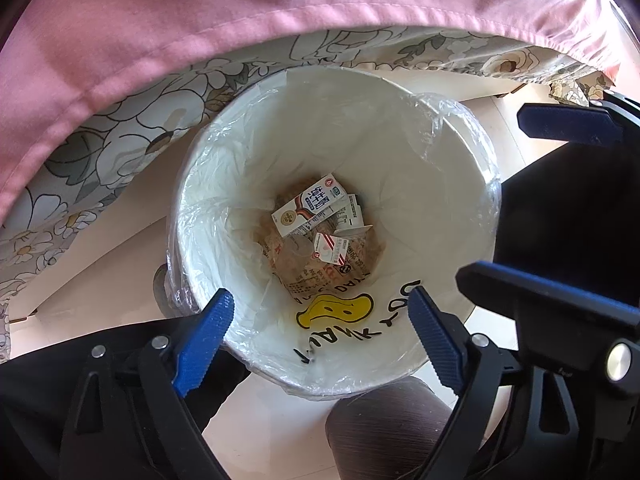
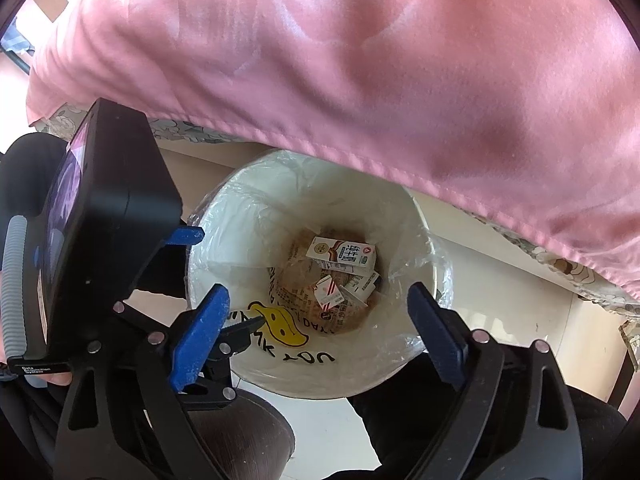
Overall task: Collect trash
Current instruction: 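Open the right gripper to drop the medicine box into the bin while the left opens too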
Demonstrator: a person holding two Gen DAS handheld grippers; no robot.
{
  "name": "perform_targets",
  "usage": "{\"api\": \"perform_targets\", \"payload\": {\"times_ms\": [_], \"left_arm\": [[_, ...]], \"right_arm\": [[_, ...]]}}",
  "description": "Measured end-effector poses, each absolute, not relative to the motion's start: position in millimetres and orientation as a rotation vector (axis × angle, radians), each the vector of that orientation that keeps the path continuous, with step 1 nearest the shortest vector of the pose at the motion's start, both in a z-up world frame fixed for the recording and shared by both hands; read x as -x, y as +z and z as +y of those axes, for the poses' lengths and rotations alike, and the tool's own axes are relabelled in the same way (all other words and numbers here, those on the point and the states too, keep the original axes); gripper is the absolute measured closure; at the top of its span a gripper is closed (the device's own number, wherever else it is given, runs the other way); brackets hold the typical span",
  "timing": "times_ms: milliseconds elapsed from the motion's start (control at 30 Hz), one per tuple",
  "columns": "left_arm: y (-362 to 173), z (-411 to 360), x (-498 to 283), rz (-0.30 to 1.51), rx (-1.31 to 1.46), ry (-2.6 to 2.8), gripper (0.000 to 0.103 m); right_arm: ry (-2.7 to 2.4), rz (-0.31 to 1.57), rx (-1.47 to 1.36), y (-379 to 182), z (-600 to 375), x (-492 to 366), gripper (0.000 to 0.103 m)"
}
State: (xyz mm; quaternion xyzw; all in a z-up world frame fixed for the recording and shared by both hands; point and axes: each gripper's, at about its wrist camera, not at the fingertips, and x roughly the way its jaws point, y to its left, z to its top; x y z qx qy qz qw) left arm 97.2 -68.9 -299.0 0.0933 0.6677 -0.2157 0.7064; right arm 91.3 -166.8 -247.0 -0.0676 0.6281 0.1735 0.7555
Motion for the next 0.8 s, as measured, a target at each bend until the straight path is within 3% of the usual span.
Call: {"api": "perform_targets", "payload": {"times_ms": [433, 800], "left_arm": [[-284.5, -69.5, -92.1, 1.457, -0.199, -0.485, 0.012], [-225.1, -52.3, -82.5, 1.314, -0.107, -0.455, 0.012]], "right_arm": [[0.364, 1.345, 0.134, -236.1, -169.9, -86.0, 0.01], [0.317, 1.194, 0.11, -179.6, -189.4, -71.3, 0.01]]}}
